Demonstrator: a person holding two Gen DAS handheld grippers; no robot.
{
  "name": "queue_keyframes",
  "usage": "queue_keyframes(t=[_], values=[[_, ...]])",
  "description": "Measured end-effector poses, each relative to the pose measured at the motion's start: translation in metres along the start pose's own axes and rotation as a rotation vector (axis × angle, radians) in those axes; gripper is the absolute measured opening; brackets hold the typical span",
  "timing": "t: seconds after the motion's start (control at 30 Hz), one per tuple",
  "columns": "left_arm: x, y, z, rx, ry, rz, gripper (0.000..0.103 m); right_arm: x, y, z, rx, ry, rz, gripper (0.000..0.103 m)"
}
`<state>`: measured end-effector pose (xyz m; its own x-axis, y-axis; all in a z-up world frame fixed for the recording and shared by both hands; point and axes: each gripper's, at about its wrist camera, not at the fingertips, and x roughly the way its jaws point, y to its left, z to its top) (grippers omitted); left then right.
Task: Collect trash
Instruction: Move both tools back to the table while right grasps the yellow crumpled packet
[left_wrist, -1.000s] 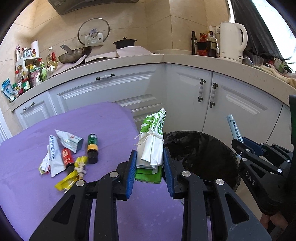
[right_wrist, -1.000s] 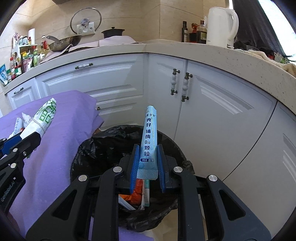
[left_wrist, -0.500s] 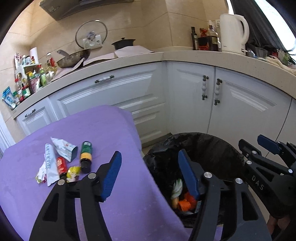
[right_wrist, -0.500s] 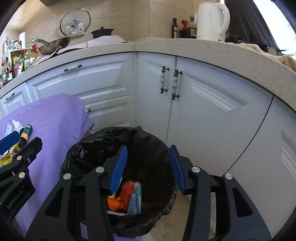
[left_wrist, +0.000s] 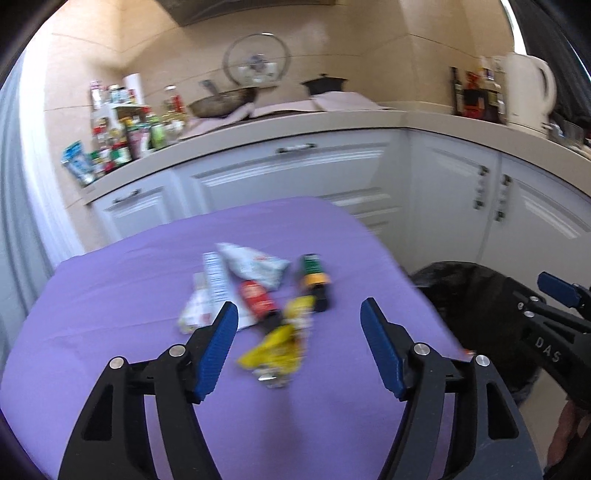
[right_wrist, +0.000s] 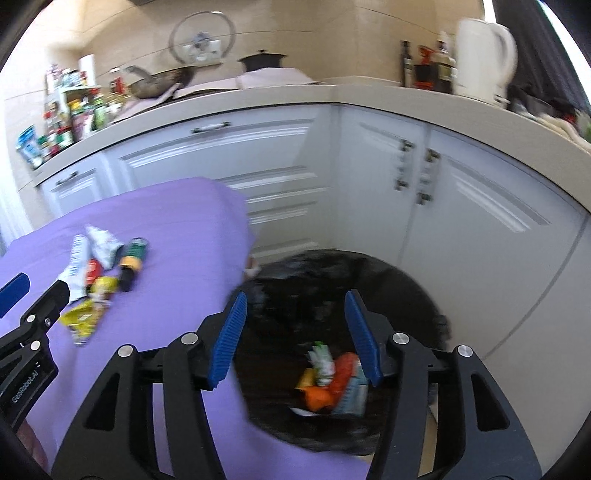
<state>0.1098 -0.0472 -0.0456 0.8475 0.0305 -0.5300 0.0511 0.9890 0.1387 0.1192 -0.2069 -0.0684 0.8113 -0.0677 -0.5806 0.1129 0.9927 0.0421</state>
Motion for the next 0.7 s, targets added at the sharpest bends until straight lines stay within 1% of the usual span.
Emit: queue_keyframes(t=[0.23,0.4,0.43,0.6,0.7], values=[[-0.005,0.067,-0.016,-0.060,0.005,0.136,0.067,0.000,0.061,0.001,-0.055,0.026,0.093,0.060],[-0.007,0.109,-0.027,-0.108,0.019,0.201,0.067,0.006,0.101,-0.001,-0.087,0.063,0.145,0.065],[-0.007,0.116,-0.029,-0.117,0.021,0.211,0.067,0.007,0.106,-0.002,-0.091,0.068,0.151,0.068],[-0.005,0.155,-0.037,-0.166,0.033,0.275,0.067,0.015,0.134,-0.003,-0.105,0.107,0.182,0.069],[-0.002,0.174,-0.041,-0.186,0.042,0.309,0.067,0.020,0.149,-0.004,-0.116,0.126,0.189,0.072]])
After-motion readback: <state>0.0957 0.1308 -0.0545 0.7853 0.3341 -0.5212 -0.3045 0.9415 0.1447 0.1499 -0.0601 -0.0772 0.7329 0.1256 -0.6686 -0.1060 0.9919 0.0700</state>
